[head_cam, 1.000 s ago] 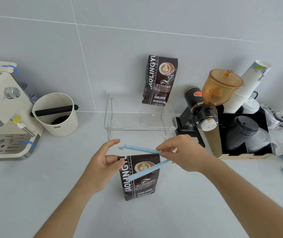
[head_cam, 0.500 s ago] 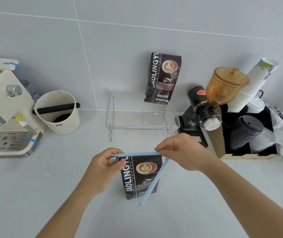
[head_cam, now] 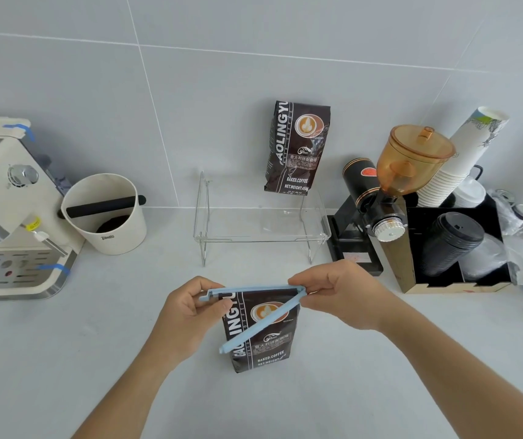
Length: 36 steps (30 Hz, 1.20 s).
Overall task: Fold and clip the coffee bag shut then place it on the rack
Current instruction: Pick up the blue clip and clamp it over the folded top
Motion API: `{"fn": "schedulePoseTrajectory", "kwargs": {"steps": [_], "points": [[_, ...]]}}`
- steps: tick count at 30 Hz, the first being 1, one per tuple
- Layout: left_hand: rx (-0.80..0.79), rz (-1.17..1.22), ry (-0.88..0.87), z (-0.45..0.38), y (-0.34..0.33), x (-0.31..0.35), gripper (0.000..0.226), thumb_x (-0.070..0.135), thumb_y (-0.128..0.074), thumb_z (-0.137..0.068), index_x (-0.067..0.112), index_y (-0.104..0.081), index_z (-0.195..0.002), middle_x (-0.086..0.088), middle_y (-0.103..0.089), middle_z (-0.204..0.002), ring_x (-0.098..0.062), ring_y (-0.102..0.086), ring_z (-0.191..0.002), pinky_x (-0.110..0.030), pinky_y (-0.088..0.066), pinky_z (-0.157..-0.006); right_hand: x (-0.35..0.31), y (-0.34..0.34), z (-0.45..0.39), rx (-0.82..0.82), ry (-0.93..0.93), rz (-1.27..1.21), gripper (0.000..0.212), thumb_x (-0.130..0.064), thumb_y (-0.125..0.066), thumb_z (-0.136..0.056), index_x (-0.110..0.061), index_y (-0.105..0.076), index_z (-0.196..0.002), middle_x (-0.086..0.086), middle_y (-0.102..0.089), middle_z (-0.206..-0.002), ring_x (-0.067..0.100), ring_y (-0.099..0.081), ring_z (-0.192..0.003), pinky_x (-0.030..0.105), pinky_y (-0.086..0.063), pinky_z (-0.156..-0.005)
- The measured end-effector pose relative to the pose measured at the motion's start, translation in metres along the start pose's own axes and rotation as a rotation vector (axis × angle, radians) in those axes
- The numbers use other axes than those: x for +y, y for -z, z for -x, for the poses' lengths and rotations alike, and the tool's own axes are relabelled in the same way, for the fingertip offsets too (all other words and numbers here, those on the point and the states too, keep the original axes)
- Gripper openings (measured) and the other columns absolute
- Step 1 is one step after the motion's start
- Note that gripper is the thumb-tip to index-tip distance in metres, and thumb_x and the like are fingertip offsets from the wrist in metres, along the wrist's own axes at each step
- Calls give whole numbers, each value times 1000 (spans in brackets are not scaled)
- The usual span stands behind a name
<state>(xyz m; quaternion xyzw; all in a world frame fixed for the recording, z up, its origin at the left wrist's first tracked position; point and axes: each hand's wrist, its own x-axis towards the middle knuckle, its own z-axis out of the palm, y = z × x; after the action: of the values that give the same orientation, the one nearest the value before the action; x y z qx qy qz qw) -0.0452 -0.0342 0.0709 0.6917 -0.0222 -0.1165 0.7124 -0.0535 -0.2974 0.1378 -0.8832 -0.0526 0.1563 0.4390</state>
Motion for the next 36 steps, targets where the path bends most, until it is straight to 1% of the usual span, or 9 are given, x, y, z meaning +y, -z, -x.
{"fn": "schedulePoseTrajectory", "kwargs": {"steps": [10, 13, 15, 18, 20, 25, 28, 31, 36], "points": [[28, -37, 9, -5, 3, -4, 9, -9, -69, -78, -4, -63, -82, 2, -72, -65, -8, -66, -62, -14, -51, -59, 5, -11, -2, 104, 104, 121, 34, -17, -77, -79, -26, -72, -112, -10, -74, -94, -1, -67, -90, 3, -49, -75], [18, -46, 19, -5, 3, -2, 3, -3, -64, -85, 0, -66, -85, 6, -71, -63, -4, -62, -61, -12, -48, -60, 4, -15, -2, 146, 126, 139, 31, -19, -76, -80, -24, -73, -110, -16, -70, -85, -7, -65, -85, 0, -47, -71], [6, -42, 39, -3, 4, -2, 15, 5, -54, -94, 5, -68, -89, 9, -69, -66, -2, -60, -65, -11, -48, -66, 5, -17, -3, 173, 137, 118, 28, -16, -76, -80, -22, -74, -108, -22, -67, -80, -8, -66, -81, 1, -47, -70], [4, 53, 75, -1, 9, -4, 29, 12, -43, -100, 7, -70, -94, -2, -74, -89, -13, -69, -90, -25, -55, -88, 5, -19, -3, 204, 151, 121, 25, -16, -77, -80, -22, -76, -104, -25, -66, -78, -2, -67, -80, 4, -49, -70], [-25, 85, 69, 0, 11, -4, 22, 16, -51, -95, 10, -71, -98, -5, -76, -96, -16, -70, -96, -25, -55, -90, 6, -20, -4, 218, 164, 126, 24, -15, -77, -79, -23, -76, -102, -27, -66, -78, -2, -66, -79, 4, -49, -70], [-83, -5, 43, 1, 17, -3, 26, 3, -70, -76, 14, -70, -100, 3, -78, -88, -6, -70, -80, -16, -52, -72, 6, -20, -8, 227, 177, 136, 23, -14, -78, -78, -22, -77, -99, -35, -65, -67, -4, -65, -74, 1, -44, -68], [-71, -58, -3, 1, 20, -3, 27, -1, -70, -80, 22, -76, -93, 2, -78, -90, -6, -70, -81, -15, -51, -74, 3, -19, -9, 220, 200, 174, 23, -14, -76, -80, -20, -76, -102, -26, -66, -75, 1, -64, -78, 4, -47, -69], [-61, -174, -51, 1, 22, 0, 21, 14, -73, -76, 25, -77, -94, 4, -78, -94, -8, -71, -86, -16, -52, -78, 0, -20, -14, 180, 264, 282, 24, -24, -75, -81, -21, -74, -105, -8, -69, -84, 8, -61, -72, 19, -52, -71], [-56, -350, -95, -3, 26, 10, 24, 14, -77, -76, 32, -76, -90, 13, -77, -92, -6, -73, -88, -19, -54, -83, -7, -24, -21, 123, 297, 375, 22, -32, -70, -85, -23, -72, -105, -14, -56, -81, -4, -51, -68, 15, -42, -68]]}}
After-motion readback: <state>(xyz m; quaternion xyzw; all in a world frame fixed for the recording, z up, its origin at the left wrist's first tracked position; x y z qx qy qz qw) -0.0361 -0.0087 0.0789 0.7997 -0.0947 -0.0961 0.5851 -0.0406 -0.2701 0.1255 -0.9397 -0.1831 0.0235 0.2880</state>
